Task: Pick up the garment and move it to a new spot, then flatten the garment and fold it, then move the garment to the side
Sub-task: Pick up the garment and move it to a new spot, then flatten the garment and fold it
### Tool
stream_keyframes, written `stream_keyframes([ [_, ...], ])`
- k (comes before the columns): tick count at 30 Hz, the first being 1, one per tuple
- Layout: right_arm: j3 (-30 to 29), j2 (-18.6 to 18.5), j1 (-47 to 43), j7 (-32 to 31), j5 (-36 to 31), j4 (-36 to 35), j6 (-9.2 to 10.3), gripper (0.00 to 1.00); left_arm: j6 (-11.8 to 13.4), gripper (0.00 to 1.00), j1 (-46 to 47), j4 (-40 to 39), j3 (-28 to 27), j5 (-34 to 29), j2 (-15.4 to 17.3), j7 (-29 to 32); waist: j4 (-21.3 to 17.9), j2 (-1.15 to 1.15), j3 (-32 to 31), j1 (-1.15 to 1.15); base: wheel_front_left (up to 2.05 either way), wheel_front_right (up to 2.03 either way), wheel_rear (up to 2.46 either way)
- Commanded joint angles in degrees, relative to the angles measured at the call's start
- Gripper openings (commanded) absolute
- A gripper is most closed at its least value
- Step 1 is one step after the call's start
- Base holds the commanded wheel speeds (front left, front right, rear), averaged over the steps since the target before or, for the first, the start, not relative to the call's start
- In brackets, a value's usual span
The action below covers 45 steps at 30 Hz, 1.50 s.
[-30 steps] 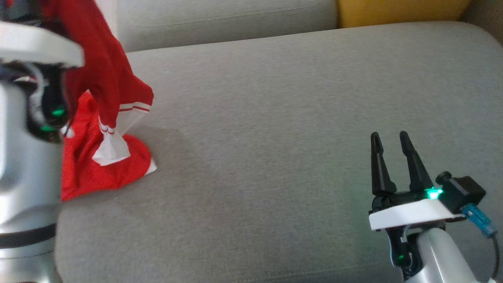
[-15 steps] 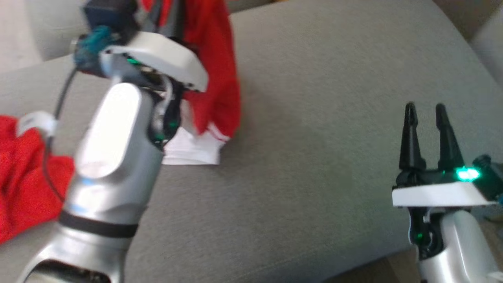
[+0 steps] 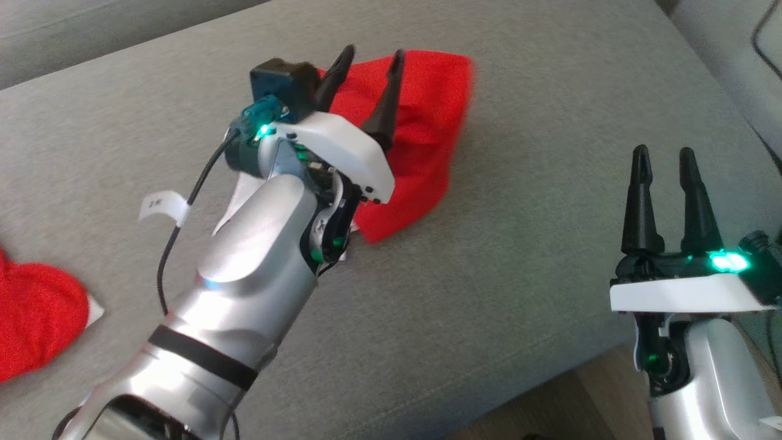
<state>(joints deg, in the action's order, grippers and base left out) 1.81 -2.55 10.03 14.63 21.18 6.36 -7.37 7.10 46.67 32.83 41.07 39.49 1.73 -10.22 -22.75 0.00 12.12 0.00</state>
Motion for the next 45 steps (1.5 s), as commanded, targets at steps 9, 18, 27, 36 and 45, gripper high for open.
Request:
stream_keyframes([
  [9, -0.72, -0.32, 0.63, 0.37, -1.73, -0.52, -0.12, 1.00, 0.85, 1.00, 4.61, 2.87, -4.31, 0.92, 3.47, -4.32, 9.29, 0.00, -3.16, 0.00, 0.00, 0.00, 0.00],
  [18, -2.39, -0.32, -2.09, 0.37, -4.54, 1.39, -0.12, 1.00, 1.85, 1.00, -8.42, -5.18, -12.72, -1.49, 11.99, -4.75, 18.95, 0.00, -7.32, 0.00, 0.00, 0.00, 0.00],
  [27, -2.15, -0.32, -3.89, -0.31, -6.28, 4.08, -0.12, 1.00, 2.74, 1.00, -29.00, -16.14, -20.32, -3.87, 12.35, -4.77, 24.11, 0.00, -9.65, 0.00, 0.00, 0.00, 0.00],
  [36, -0.18, -0.32, -3.44, -3.24, -7.70, 4.40, -0.12, 1.00, 0.22, 1.00, -33.61, -19.39, -23.96, -8.23, 7.62, -4.77, 26.58, 0.00, -8.82, 0.00, 0.00, 0.00, 0.00],
  [45, 3.15, -0.32, -1.48, -7.40, -3.78, 9.53, -0.12, 1.00, -2.56, 1.00, -33.69, -18.01, -26.25, -11.49, 5.08, -4.77, 27.98, 0.00, -6.36, 0.00, 0.00, 0.00, 0.00],
])
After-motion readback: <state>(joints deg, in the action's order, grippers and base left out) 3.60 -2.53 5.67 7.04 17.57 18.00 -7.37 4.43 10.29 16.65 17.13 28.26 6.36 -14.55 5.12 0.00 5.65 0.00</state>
